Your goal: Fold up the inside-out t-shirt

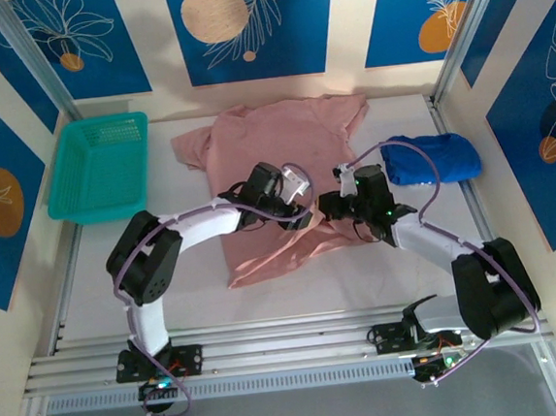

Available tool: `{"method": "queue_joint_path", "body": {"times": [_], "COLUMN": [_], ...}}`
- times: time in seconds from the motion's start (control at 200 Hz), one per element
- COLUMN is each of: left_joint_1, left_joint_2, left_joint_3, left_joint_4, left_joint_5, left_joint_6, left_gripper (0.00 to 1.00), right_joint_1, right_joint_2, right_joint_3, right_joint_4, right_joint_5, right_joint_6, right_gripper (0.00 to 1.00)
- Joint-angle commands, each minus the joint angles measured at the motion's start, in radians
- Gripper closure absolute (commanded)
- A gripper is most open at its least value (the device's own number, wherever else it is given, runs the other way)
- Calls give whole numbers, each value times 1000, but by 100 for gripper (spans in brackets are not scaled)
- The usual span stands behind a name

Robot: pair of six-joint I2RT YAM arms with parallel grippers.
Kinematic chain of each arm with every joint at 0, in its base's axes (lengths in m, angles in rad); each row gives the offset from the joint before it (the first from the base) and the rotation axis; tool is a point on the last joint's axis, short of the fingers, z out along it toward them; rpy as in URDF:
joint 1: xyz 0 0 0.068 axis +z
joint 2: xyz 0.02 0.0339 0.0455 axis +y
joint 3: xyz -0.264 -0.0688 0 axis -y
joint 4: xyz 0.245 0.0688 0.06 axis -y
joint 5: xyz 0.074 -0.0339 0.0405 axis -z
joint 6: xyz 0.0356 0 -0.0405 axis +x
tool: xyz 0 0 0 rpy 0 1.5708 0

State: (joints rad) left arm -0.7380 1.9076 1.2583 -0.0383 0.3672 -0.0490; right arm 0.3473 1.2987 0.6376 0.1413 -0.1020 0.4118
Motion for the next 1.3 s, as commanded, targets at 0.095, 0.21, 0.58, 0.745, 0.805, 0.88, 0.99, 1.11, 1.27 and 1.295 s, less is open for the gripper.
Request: {"method": "queue_joint_path", "body": {"times": [0.095, 0.21, 0.58, 0.745, 0.805, 0.88, 0.99, 1.11, 1.27, 1.295], "left_joint_1": [0, 11, 23, 25, 25, 25, 25, 23, 15, 10], "left_joint_2": [-9, -90, -179, -189, -194, -203, -215, -237, -277, -279], "left_joint_3": [44, 32, 193, 285, 303, 320, 346, 364, 388, 398], "left_joint_4": [16, -10, -292, -408, -432, -457, -486, -501, -489, -486], "left_joint_5": [99, 99, 93, 99, 100, 100, 117, 168, 208, 213], "left_joint_6": [-35, -98, -80, -91, -92, -83, -88, -88, -115, -122], "left_gripper": [100, 100, 100, 100, 100, 100, 100, 100, 100, 100], "right_joint_1": [-14, 61, 307, 384, 386, 386, 388, 378, 365, 364], "right_joint_2": [-100, -230, -11, 185, 234, 288, 352, 394, 438, 447], "right_joint_3": [-13, -80, -225, -156, -151, -137, -79, -48, 30, 49], "right_joint_4": [-174, -211, 298, 412, 467, 508, 487, 507, 443, 429], "right_joint_5": [118, 149, 214, 365, 417, 469, 550, 581, 613, 613], "right_joint_6": [52, -16, -162, -222, -214, -229, -258, -269, -250, -248], "right_gripper": [66, 41, 45, 44, 44, 47, 49, 51, 52, 52]}}
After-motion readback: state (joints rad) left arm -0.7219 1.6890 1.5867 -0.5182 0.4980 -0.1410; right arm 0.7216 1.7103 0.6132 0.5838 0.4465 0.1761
